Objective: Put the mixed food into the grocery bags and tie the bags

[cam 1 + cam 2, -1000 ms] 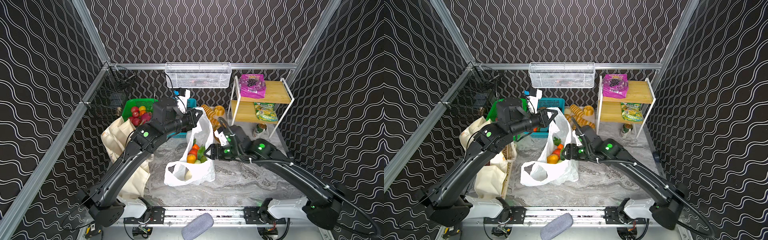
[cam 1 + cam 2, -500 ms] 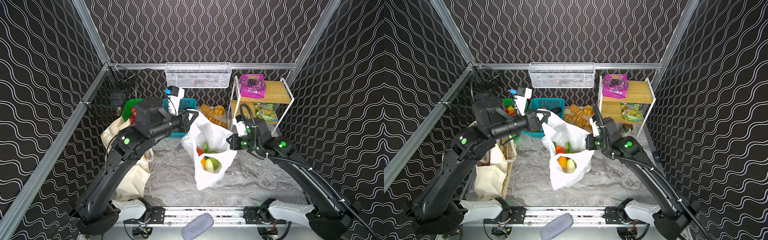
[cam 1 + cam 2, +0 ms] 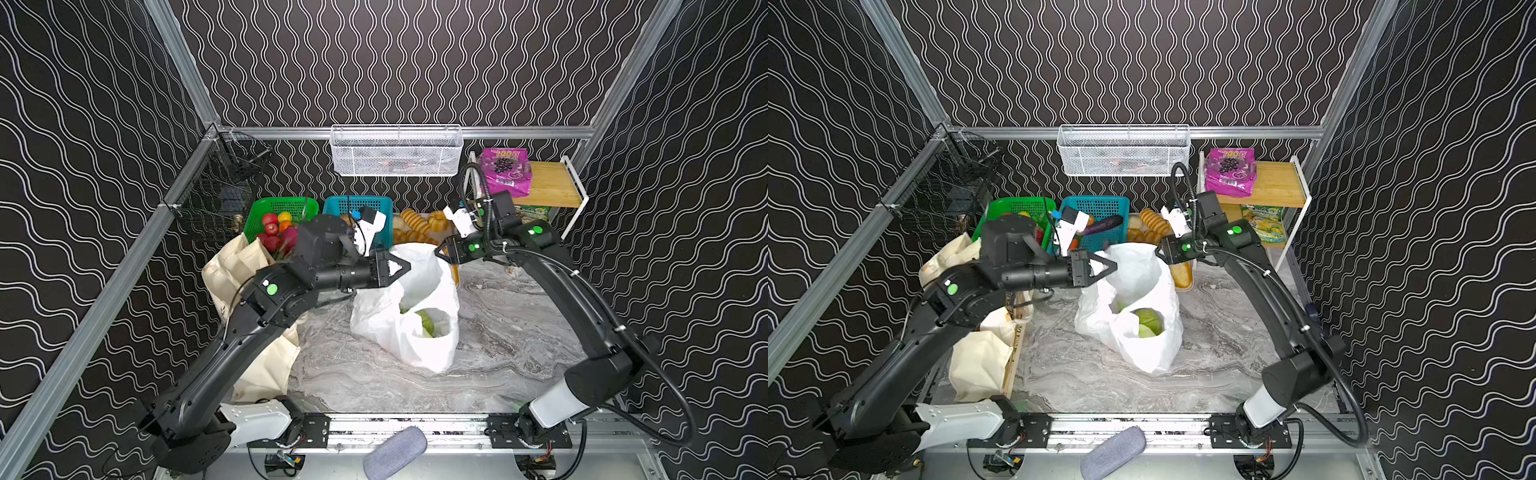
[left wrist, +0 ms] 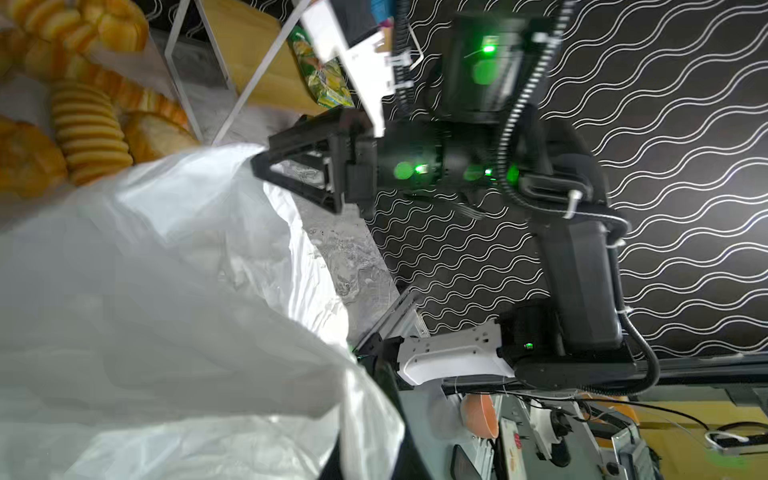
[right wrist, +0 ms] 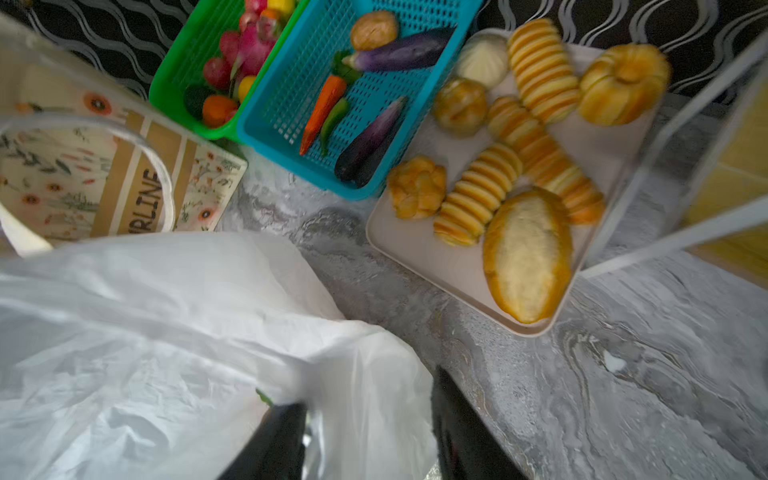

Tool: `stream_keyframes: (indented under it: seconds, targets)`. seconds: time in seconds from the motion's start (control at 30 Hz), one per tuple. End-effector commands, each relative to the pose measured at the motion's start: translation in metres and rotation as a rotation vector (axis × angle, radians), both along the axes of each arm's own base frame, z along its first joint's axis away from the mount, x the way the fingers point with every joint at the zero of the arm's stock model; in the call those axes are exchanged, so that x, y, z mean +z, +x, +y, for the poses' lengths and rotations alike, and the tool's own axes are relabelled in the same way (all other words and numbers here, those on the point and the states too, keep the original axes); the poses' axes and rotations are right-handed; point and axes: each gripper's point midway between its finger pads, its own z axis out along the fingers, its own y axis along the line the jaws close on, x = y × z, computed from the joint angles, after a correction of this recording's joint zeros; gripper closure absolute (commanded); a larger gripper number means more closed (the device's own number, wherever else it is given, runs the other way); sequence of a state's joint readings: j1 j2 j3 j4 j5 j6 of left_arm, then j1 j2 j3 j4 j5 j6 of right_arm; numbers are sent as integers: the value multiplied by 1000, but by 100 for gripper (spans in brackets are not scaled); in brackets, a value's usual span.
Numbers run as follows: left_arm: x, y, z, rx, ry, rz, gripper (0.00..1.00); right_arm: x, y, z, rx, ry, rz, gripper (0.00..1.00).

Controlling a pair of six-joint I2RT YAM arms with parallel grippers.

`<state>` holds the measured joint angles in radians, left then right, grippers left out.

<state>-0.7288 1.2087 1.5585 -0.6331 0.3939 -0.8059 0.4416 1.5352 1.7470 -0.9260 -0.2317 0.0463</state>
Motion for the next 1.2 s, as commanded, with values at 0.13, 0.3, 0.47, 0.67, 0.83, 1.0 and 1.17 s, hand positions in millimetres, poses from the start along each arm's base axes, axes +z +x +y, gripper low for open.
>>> stream_keyframes:
  seconds: [0.13, 0.3, 0.47, 0.67, 0.83, 1.0, 1.17]
  targets:
    - [23, 40, -11, 135, -133, -77, 100, 41, -74, -34, -141, 171, 14, 28]
    - [27, 55, -24, 129, -111, -108, 100, 53, -168, 30, 237, 446, 233, 38]
    - [20, 64, -21, 171, -77, -107, 100, 34, -232, 82, 445, 387, 213, 39]
    - [23, 71, -17, 217, -81, -132, 100, -40, -265, 126, 580, 73, 141, 35]
    - [23, 73, -19, 214, -83, -130, 100, -53, -234, 157, 506, -79, -100, 33]
    - [20, 73, -21, 210, -79, -126, 100, -44, -228, 187, 571, -38, -283, 31]
    - [22, 75, -21, 211, -78, -132, 100, -72, -234, 202, 650, -50, -292, 32]
